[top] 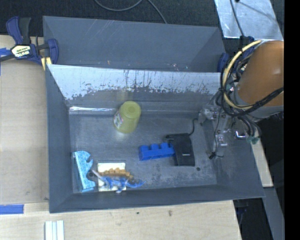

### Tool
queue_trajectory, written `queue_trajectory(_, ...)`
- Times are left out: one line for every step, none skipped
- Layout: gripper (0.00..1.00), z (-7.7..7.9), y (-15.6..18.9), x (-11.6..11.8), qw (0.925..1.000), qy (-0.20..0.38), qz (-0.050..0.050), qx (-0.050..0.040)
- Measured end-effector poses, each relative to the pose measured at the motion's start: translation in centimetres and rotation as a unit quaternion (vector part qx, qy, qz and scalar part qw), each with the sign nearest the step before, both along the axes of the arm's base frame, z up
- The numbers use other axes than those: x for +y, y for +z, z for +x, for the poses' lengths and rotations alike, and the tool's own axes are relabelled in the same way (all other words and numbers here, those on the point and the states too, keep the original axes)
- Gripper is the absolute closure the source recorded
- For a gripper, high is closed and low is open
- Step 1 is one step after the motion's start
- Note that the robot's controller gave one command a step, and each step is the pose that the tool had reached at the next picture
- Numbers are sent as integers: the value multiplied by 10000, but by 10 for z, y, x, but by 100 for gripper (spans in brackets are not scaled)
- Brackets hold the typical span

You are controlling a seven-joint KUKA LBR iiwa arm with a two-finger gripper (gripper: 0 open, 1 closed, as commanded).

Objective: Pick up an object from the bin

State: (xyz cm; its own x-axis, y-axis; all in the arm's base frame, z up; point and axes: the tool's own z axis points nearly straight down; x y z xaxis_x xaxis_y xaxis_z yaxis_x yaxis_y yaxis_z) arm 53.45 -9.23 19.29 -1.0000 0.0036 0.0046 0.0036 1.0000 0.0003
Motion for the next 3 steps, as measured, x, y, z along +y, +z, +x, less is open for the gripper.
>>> queue_trajectory(0, 1, 5, 0, 10000, 11, -5, -38)
queue_trajectory(0, 5, -8, 5, 9993, 360, -14, -63)
queue_trajectory(0, -3, -53, 36, 9942, 1070, -11, -59)
